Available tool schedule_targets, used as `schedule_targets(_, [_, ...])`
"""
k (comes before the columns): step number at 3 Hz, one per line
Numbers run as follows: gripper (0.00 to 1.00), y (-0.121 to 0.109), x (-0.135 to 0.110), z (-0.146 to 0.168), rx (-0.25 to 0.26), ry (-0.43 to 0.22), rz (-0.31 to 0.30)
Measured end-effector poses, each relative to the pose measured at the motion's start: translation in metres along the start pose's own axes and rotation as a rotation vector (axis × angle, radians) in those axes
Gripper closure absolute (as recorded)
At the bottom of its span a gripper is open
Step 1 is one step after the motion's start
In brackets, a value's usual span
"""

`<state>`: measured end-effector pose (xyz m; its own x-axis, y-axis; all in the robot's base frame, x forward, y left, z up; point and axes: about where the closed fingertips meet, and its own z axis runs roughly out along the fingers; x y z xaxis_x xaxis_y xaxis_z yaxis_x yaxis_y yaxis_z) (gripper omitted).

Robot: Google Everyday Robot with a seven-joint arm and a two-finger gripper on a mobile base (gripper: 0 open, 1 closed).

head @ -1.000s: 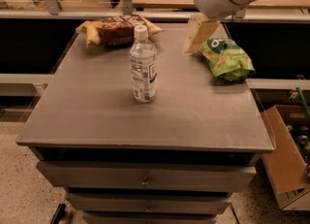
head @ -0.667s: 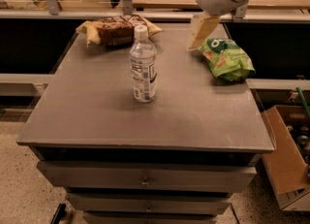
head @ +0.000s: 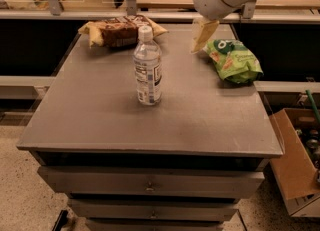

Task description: Move brown chip bag near green rice chip bag

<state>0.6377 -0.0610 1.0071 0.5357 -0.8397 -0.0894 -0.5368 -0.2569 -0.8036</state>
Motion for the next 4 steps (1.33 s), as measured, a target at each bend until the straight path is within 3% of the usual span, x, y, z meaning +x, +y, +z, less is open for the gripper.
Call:
schedule_targets(2, [0.00, -0.001, 0.000, 0.008, 0.017, -0.003, 0.026])
schedule_targets(4, [0.00, -0.010, -0.004, 0.050, 0.050, 0.005, 0.003])
